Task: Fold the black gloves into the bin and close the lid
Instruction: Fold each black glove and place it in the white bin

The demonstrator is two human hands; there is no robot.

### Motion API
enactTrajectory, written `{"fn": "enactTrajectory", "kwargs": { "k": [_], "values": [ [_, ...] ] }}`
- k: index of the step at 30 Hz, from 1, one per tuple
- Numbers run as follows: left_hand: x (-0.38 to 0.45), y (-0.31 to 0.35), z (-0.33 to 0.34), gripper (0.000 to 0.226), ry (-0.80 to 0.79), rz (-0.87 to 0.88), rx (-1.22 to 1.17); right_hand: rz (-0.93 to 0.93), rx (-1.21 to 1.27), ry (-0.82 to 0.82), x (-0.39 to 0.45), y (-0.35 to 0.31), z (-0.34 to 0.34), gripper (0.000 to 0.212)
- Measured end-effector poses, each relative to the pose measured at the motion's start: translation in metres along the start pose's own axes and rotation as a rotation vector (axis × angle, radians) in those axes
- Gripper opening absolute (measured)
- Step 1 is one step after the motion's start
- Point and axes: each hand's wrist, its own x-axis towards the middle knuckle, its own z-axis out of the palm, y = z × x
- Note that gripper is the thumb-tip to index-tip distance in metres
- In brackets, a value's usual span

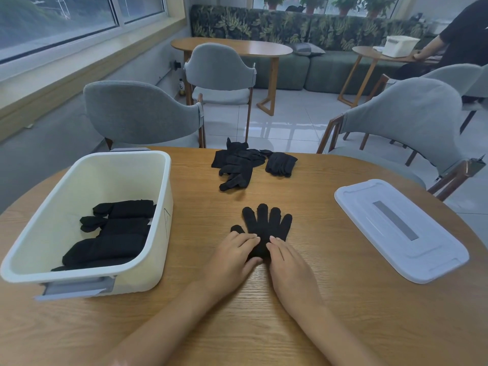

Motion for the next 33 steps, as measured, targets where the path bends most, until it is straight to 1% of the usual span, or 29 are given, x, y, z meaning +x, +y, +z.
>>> {"fn": "enactTrajectory", "kwargs": {
  "k": [5,8,12,16,18,23,27,30,33],
  "values": [
    [-0.008,0.005,0.0,0.039,-0.015,0.052,-0.008,0.09,0.19,0.038,-0.013,-0.004,-0.006,0.037],
    [-0.011,0.009,0.001,0.034,0.0,0.036,-0.023,0.108,0.277,0.034,-0.018,-0.005,-0.013,0.035],
    [-0.01,0.012,0.001,0.027,0.02,-0.035,-0.069,0.209,0.401,0.021,-0.014,-0.004,-0.016,0.036],
    [-0.004,0.016,-0.004,0.032,0.064,-0.163,-0.158,0.331,0.525,0.025,-0.001,0.0,-0.019,0.026],
    [0.001,0.016,-0.005,0.029,0.078,-0.205,-0.184,0.37,0.543,0.011,0.005,0.004,-0.018,0.022],
    [0.018,0.015,-0.007,0.014,0.085,-0.329,-0.245,0.411,0.509,-0.008,0.022,0.011,-0.013,0.012],
    [0.032,0.011,-0.009,0.013,0.038,-0.399,-0.251,0.411,0.384,-0.035,0.036,0.012,-0.012,0.016],
    [0.038,0.008,-0.009,0.014,0.014,-0.382,-0.212,0.421,0.304,-0.057,0.041,0.012,-0.014,0.018],
    [0.039,0.008,-0.009,0.018,0.044,-0.345,-0.176,0.404,0.197,-0.037,0.043,0.01,-0.014,0.024]
  ]
}}
